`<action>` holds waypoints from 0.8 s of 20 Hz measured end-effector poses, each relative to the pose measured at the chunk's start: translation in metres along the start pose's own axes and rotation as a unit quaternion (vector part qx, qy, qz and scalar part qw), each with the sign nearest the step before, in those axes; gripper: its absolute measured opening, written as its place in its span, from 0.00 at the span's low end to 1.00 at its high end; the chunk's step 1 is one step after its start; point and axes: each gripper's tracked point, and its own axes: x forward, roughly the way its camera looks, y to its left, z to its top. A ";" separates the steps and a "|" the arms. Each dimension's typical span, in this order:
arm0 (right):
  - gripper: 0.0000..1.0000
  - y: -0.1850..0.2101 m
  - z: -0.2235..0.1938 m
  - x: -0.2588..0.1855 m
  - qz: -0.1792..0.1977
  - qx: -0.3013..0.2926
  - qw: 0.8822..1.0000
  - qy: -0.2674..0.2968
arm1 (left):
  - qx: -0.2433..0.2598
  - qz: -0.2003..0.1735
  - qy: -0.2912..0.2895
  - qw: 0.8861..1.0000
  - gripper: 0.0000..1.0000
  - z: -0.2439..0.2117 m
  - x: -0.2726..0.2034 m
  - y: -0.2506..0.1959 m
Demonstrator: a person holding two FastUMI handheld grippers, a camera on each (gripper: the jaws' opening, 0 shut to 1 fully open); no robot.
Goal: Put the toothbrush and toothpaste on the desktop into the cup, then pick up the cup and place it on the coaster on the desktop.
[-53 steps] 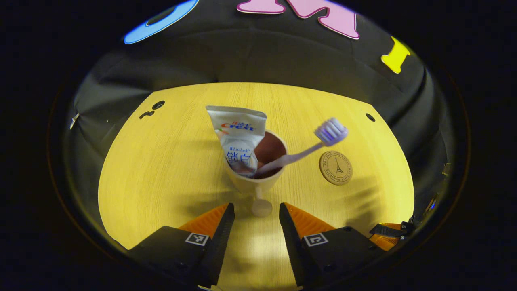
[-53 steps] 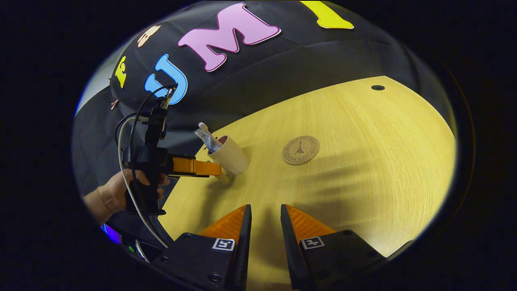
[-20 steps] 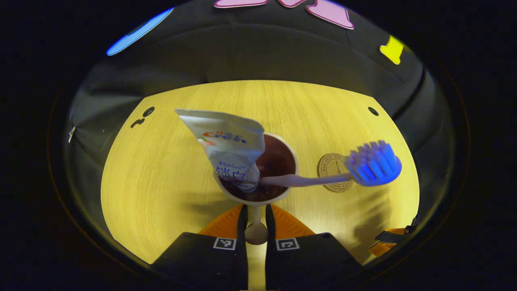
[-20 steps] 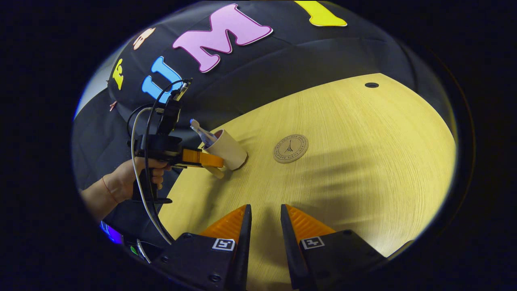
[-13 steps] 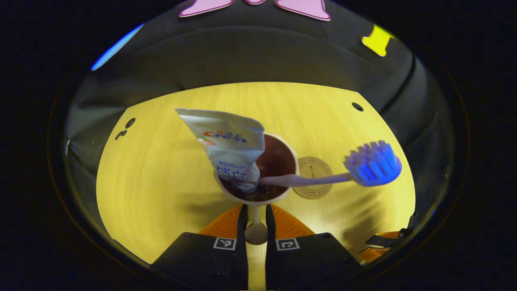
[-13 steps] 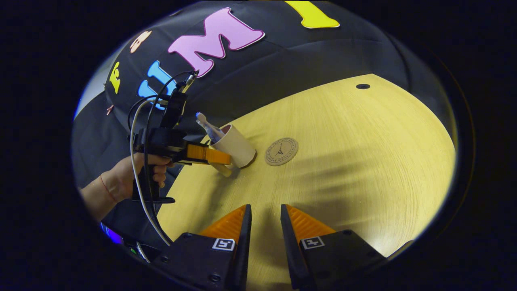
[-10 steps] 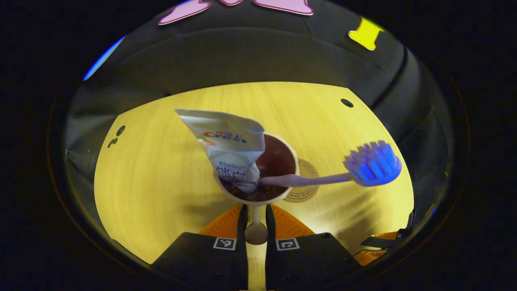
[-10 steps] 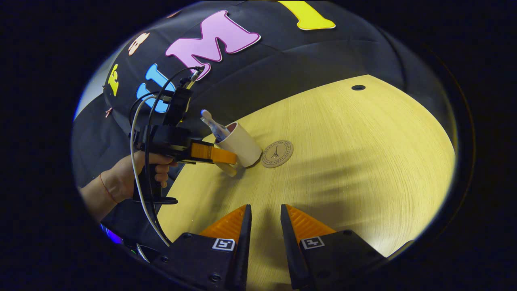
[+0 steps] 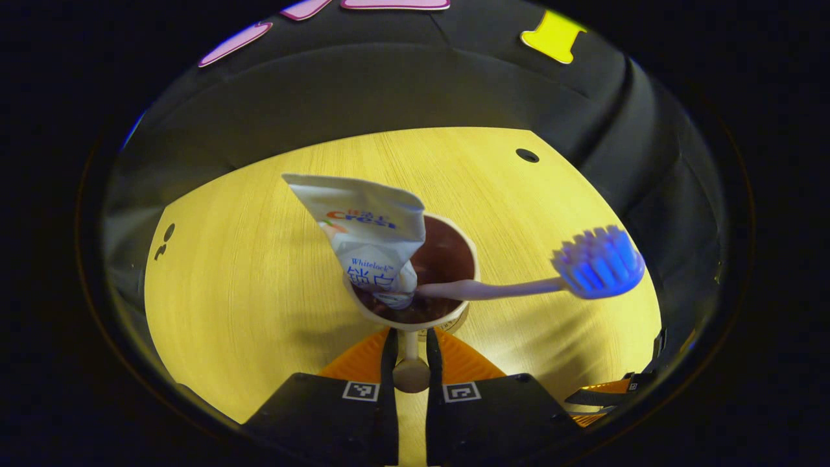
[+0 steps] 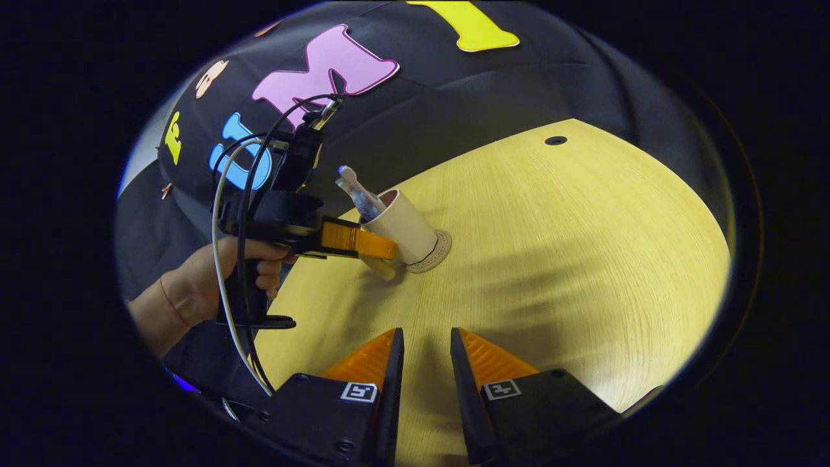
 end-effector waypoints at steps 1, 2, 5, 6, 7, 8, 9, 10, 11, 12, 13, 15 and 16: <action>0.44 -0.001 0.001 0.000 -0.001 0.002 1.000 -0.001 | 0.001 0.000 0.002 1.000 0.21 -0.001 0.001 -0.002; 0.44 -0.001 0.001 0.000 -0.002 0.003 1.000 -0.002 | 0.003 0.002 0.000 1.000 0.21 0.000 0.002 -0.003; 0.45 -0.001 0.001 0.001 -0.001 0.005 1.000 0.000 | 0.004 0.003 0.001 1.000 0.21 0.001 0.000 -0.005; 0.44 0.000 0.001 0.001 -0.001 0.005 1.000 0.000 | 0.004 0.004 0.001 1.000 0.21 0.001 0.001 -0.005; 0.44 0.000 0.001 0.000 -0.001 0.005 1.000 0.000 | 0.007 0.004 0.002 1.000 0.21 0.000 0.001 -0.006; 0.44 0.000 0.000 0.001 -0.001 0.005 1.000 0.000 | 0.009 0.005 0.002 1.000 0.22 0.000 0.001 -0.006; 0.44 0.001 0.001 0.001 -0.001 0.005 1.000 0.001 | 0.012 0.004 0.003 1.000 0.17 0.000 0.001 -0.007; 0.44 0.001 -0.001 0.000 -0.001 0.005 1.000 0.002 | 0.014 0.005 0.002 1.000 0.24 0.001 0.002 -0.008; 0.45 0.002 -0.001 0.000 -0.001 0.005 1.000 0.002 | 0.015 0.007 -0.005 1.000 0.26 0.003 0.000 -0.007; 0.45 0.002 -0.002 0.000 -0.001 0.005 1.000 0.002 | 0.016 0.008 -0.009 1.000 0.30 0.004 -0.002 -0.004; 0.44 0.002 -0.003 0.000 -0.001 0.004 1.000 0.002 | 0.016 0.012 -0.015 1.000 0.29 0.005 -0.003 0.000; 0.45 0.003 -0.003 -0.001 -0.002 0.003 1.000 0.003 | 0.019 0.018 -0.018 1.000 0.63 0.004 -0.005 0.002; 0.44 0.004 -0.003 -0.001 -0.002 0.003 1.000 0.002 | 0.020 0.018 -0.019 0.999 0.80 0.002 -0.008 0.004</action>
